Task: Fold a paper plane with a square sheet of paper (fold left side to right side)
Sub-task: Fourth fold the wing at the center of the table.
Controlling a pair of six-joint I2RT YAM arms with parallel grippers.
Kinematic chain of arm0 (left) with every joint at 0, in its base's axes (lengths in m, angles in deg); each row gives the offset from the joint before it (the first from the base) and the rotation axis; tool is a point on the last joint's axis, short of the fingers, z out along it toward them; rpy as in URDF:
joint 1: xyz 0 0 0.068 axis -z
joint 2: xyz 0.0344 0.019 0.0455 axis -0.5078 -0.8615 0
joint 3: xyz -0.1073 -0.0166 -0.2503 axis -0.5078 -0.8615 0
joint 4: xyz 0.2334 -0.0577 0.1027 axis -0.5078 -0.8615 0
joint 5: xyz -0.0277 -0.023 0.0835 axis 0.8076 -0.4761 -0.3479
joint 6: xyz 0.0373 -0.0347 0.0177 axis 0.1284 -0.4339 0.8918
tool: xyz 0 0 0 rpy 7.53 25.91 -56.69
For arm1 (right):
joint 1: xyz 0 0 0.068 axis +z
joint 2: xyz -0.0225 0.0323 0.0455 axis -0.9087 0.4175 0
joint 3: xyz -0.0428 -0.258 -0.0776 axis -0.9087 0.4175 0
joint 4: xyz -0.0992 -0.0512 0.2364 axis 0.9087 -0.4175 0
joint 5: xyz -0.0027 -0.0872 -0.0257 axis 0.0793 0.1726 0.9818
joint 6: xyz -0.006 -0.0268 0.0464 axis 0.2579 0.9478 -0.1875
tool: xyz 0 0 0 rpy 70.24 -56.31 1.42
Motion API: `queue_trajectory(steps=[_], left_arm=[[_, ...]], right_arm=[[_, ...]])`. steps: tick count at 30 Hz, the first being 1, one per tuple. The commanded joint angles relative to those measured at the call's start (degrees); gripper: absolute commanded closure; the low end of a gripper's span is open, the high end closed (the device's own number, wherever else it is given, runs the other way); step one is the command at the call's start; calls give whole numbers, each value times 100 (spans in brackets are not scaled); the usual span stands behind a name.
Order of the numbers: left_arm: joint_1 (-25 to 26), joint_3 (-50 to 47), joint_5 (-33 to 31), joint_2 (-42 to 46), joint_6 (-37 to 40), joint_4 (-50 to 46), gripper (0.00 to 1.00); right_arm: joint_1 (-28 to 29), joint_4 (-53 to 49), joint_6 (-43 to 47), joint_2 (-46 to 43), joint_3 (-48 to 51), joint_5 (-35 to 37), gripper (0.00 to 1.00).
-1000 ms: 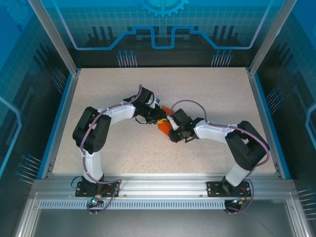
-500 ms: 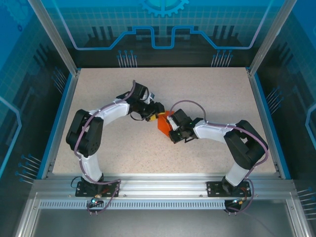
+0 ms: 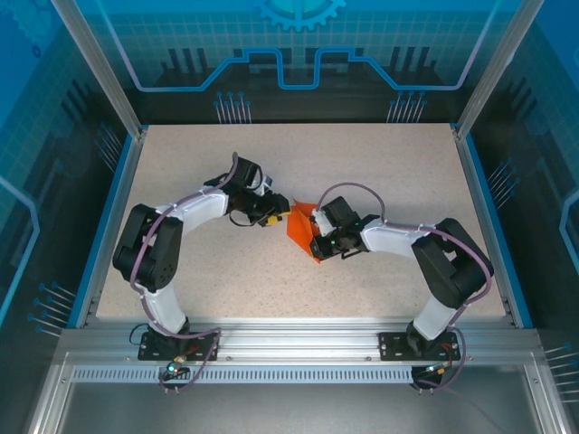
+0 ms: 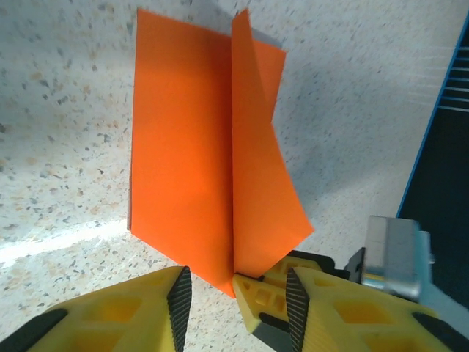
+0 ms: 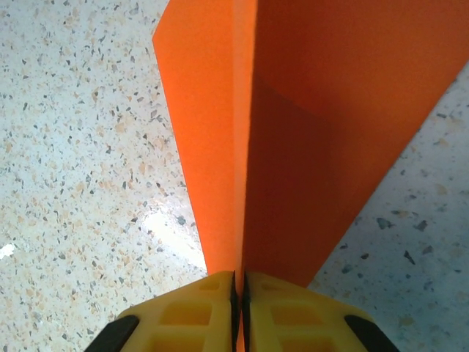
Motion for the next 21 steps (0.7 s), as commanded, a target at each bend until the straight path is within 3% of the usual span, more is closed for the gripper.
queue_trajectory(steps=[1,21], left_arm=[[149,95,228,-241,-69,115,59],[443,834,312,-1352,-180,227,56]], right_arm=[[-83,107,-94,128,76,-291,88],[-211,244,-180,298,124,-577,88]])
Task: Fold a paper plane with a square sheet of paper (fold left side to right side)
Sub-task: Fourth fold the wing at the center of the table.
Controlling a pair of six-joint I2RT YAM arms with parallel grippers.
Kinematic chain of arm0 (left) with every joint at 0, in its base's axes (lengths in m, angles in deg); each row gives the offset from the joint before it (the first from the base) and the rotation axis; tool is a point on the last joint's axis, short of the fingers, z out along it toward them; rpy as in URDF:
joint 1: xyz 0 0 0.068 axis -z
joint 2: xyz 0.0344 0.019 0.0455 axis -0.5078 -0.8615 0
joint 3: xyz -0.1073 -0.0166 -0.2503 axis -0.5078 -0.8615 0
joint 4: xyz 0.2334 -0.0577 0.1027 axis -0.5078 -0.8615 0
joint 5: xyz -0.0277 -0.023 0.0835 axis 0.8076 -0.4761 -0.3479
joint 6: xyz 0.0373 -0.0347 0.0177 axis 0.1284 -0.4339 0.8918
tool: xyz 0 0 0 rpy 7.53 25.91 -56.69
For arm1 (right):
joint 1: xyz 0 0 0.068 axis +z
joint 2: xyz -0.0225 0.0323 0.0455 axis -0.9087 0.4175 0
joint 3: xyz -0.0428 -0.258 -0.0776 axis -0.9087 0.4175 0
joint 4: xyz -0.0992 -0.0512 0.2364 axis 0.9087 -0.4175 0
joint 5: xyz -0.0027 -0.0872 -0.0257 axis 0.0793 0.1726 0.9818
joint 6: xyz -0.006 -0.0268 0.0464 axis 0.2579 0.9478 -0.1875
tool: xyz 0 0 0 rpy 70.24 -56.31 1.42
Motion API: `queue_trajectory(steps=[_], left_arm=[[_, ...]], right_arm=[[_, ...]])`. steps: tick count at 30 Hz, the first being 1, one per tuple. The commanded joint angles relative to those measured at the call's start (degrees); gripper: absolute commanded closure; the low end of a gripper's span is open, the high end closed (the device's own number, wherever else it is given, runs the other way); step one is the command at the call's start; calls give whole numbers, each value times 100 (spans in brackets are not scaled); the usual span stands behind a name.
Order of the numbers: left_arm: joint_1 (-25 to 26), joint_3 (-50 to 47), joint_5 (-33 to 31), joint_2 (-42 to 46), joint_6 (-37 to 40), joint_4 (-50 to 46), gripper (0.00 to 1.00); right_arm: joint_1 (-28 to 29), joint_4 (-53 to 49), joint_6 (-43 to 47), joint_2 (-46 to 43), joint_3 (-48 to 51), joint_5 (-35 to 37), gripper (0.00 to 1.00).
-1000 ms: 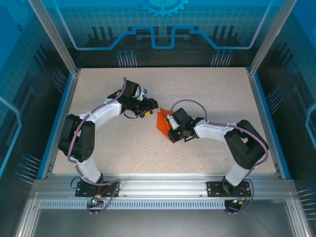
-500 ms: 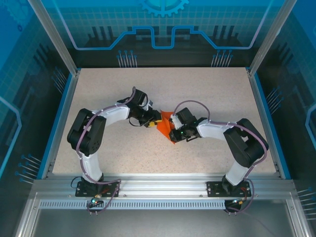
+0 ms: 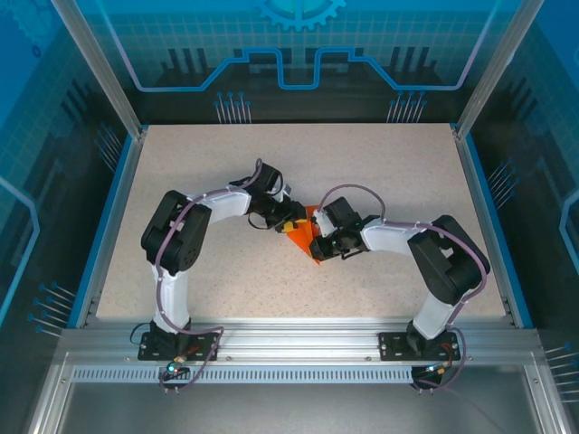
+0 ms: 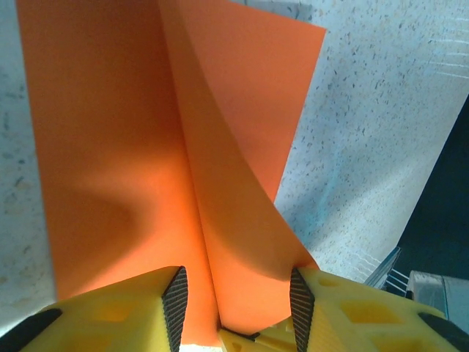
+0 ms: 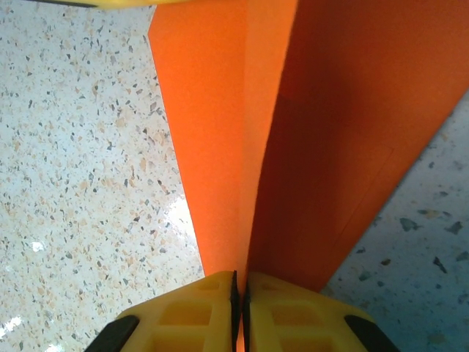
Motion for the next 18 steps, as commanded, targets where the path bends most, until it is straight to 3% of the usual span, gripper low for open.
queue_trajectory(steps=[1,18], left_arm=[[23,183,109,-204,-29,-35,56],[26,97,-129,-500,-37,-257,56]], right_arm=[[-86,76,-55,134,69,-172,88],[-178,57,-96,23,9,-328,77]])
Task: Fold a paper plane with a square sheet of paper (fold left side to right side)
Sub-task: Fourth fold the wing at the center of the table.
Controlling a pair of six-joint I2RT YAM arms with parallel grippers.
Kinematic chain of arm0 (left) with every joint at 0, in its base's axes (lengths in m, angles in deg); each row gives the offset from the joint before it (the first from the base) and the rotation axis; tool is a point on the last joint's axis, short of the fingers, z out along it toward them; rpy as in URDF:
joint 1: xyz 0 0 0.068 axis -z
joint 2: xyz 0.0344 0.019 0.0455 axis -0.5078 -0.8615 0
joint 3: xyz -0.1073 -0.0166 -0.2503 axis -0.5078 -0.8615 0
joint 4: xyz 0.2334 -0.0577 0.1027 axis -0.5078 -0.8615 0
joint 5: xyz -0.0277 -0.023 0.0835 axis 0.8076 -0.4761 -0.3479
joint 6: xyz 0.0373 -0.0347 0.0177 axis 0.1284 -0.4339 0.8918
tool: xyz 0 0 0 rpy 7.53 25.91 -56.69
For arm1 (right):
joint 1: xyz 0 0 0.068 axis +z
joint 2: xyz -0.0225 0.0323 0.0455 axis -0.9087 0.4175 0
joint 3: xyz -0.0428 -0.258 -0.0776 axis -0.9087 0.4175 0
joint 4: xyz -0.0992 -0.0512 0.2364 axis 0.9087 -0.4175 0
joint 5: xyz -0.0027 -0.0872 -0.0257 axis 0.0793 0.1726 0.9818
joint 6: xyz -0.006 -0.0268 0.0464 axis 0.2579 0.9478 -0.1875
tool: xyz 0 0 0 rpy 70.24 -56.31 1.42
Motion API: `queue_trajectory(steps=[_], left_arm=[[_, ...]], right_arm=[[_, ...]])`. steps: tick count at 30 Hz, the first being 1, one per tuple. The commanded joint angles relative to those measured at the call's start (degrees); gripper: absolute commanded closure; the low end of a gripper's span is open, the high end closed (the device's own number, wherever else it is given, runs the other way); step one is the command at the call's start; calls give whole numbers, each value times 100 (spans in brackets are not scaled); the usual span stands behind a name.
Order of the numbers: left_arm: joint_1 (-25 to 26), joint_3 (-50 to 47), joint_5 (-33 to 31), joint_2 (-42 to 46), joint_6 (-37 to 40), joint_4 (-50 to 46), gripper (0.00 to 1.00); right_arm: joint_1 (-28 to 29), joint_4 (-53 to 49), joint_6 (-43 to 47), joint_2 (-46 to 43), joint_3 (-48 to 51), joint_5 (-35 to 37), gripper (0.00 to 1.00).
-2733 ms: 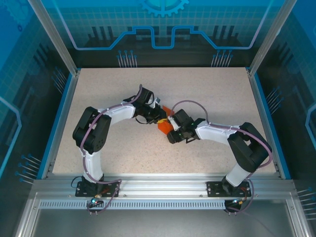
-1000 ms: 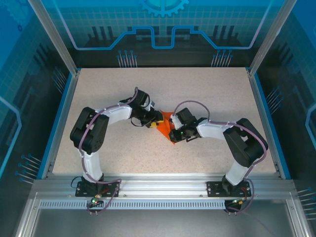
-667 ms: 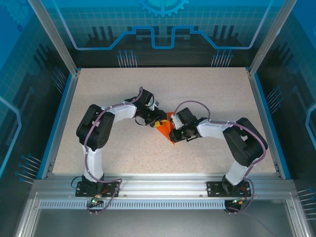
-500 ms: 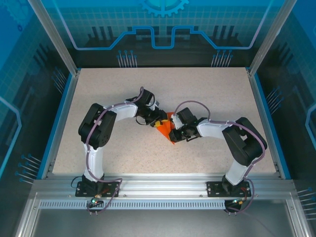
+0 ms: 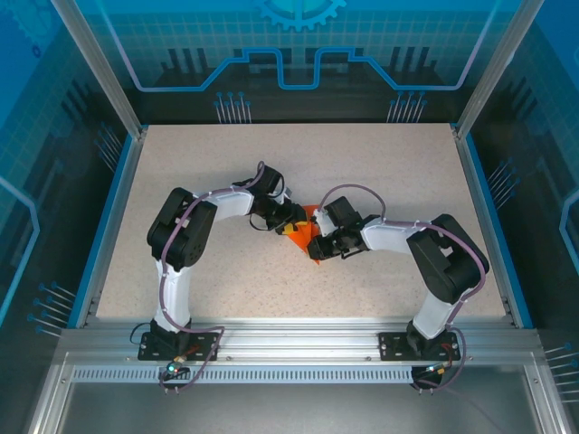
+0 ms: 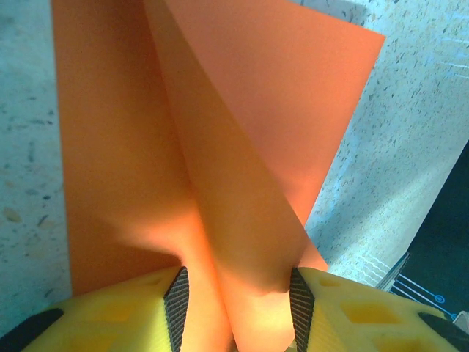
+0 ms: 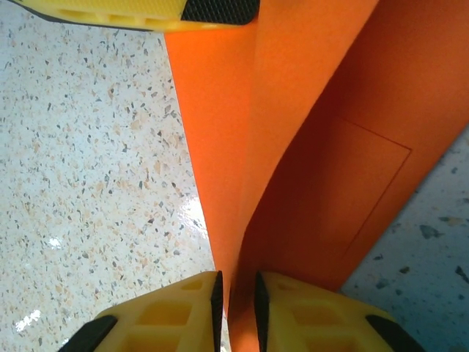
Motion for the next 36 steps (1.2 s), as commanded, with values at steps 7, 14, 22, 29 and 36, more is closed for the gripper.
queue_trajectory(steps=[7,14,22,29,36], left_arm=[[23,-4,-172,-246,-41,-268,56],[24,12,-179,-229,-37,-288,56],[31,0,-178,-209,-45,-286,56],[28,14,-176,-215,-44,-295,56],[24,5,-199,-211,-48,-283,56]], right_arm=[[-332,-72,-98,-427,0,-343,68],[-984,523,-632,-507,79,-1540,54],[-1162,1029,-1182,152,-165,-2040,55],[-1043,1189,-1275,477,-178,-2085,58],[-907,1136,-1289,719,-456,-2070,68]])
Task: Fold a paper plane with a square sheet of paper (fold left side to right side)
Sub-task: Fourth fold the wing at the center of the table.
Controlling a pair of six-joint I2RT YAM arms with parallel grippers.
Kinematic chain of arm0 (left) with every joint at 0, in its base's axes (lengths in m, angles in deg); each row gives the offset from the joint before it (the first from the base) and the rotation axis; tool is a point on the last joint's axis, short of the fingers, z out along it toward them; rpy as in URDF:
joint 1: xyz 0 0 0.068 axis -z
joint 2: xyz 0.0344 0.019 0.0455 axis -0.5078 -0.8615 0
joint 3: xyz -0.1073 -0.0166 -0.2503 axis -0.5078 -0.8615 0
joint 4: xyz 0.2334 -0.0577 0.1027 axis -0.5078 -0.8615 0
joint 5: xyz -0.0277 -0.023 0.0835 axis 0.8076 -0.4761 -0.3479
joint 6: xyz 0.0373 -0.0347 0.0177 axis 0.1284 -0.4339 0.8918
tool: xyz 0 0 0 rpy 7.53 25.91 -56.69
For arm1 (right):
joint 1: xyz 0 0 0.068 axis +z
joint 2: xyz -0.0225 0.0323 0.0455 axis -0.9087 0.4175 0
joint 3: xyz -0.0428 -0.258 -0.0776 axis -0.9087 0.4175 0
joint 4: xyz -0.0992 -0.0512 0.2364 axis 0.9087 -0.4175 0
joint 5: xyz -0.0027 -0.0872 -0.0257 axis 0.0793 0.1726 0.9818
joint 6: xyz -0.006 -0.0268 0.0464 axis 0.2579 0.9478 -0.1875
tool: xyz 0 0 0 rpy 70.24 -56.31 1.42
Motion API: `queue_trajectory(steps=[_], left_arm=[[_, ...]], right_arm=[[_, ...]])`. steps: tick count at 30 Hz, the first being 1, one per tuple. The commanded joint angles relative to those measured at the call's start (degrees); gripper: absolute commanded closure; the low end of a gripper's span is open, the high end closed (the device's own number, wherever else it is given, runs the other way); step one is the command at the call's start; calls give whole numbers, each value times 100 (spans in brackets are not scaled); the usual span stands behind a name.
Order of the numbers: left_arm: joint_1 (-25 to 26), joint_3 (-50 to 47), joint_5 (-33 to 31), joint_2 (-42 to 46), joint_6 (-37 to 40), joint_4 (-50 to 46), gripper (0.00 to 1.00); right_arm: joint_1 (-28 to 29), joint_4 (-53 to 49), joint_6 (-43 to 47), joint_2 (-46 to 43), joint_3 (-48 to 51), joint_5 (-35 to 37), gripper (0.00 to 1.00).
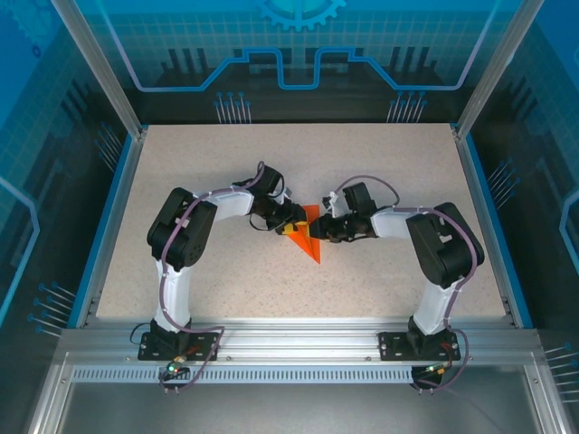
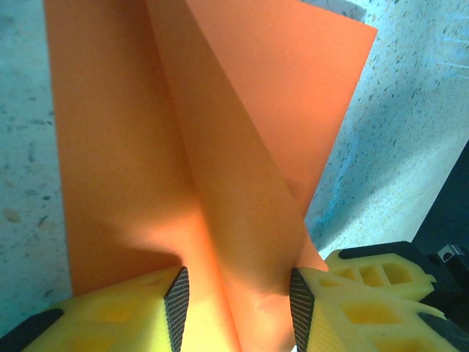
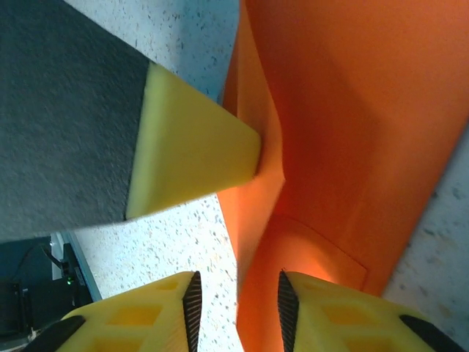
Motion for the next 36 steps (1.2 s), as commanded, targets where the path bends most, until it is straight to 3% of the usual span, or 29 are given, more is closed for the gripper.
queue_trajectory(steps=[1,5,12,36], left_arm=[[28,1,-188,-204,-45,-285,56],[28,13,-190,-190,-38,-293,56],[31,9,-206,-180,-26,-308,56],[25,59,-202,-189,18,-389,56]], right_arm=[[97,57,-19,152,-197,-112,71],[99,-146,74,147,-249,60,82],[91,-653,370,121,-362,412,93],[-19,-1309,658,228,-588,1169,95]])
